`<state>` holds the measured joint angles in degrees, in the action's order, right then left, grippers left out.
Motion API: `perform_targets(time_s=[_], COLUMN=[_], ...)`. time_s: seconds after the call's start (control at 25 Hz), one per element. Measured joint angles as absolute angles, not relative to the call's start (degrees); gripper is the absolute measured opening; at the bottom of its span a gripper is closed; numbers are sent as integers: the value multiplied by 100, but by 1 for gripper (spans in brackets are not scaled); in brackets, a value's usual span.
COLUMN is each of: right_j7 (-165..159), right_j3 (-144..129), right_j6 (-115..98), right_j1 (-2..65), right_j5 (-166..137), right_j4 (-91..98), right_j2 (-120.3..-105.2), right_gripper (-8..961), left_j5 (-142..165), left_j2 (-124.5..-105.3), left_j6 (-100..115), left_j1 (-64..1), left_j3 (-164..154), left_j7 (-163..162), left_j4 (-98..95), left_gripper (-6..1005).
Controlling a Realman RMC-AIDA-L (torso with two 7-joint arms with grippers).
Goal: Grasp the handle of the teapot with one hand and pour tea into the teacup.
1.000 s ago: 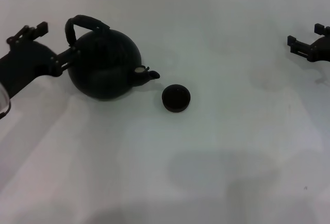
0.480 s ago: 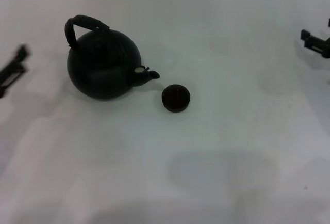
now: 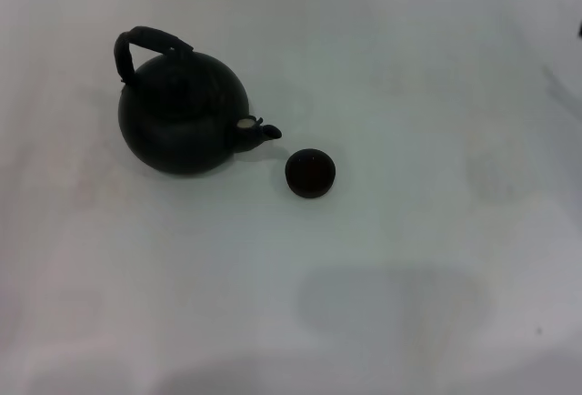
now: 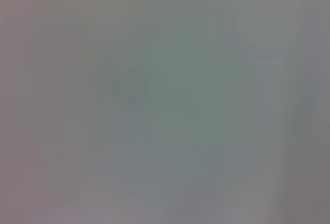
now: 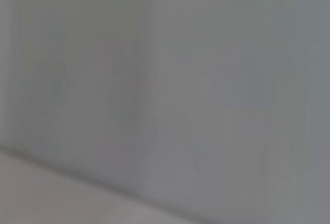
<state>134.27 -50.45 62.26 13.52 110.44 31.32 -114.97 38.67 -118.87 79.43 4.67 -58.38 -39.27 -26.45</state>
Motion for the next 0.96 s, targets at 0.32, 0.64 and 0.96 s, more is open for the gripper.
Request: perform_targets(time_s=[0.32, 0.64, 0.96], right_j7=[14468, 14765, 15074], right_j3=[-4898, -4069, -3899], right_j6=[7701, 8431, 8383], right_j1=[1126, 1117, 980], right_j5=[12854, 13138, 13153], right_j4=[2362, 1420, 1228], right_j2=[-11509, -11521, -11523], right_gripper=[858, 858, 858], left_j5=[3862, 3852, 3810], left_j2=[-11873, -11877, -11870], left_j6=[7835, 7817, 7770], left_j1=[162, -76, -465], left_j3=[-5351, -5276, -5115], left_j7=[-3365, -3177, -3103], left_j4=[-2306, -2260, -2002], left_gripper=[859, 854, 847])
